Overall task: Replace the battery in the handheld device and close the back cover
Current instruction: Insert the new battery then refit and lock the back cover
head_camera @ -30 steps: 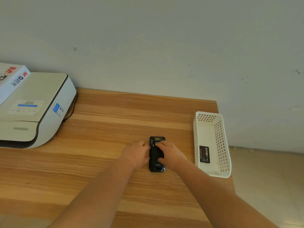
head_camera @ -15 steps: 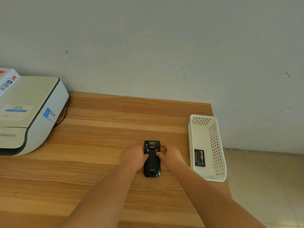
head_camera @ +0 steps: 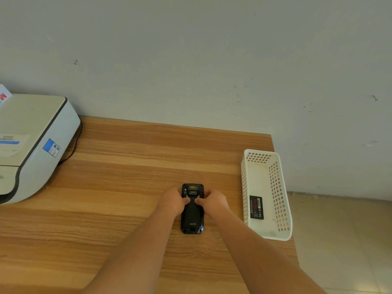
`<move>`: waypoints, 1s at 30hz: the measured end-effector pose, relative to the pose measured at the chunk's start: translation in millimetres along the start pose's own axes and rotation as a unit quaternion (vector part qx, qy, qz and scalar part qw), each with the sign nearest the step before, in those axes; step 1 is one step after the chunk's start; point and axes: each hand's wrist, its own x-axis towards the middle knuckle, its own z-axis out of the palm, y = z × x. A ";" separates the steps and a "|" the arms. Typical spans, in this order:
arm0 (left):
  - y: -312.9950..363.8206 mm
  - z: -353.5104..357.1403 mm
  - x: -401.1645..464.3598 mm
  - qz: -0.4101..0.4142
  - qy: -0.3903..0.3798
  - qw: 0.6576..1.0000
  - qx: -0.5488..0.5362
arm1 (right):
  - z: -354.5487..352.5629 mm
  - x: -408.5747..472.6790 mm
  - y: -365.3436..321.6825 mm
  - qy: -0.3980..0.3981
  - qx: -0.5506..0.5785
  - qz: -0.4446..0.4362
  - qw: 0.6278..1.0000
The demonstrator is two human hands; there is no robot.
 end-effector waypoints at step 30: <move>-19.8 6.3 -5.8 0.055 -0.021 0.997 -0.054 | 2.2 -5.6 23.4 -0.022 0.081 -0.003 0.996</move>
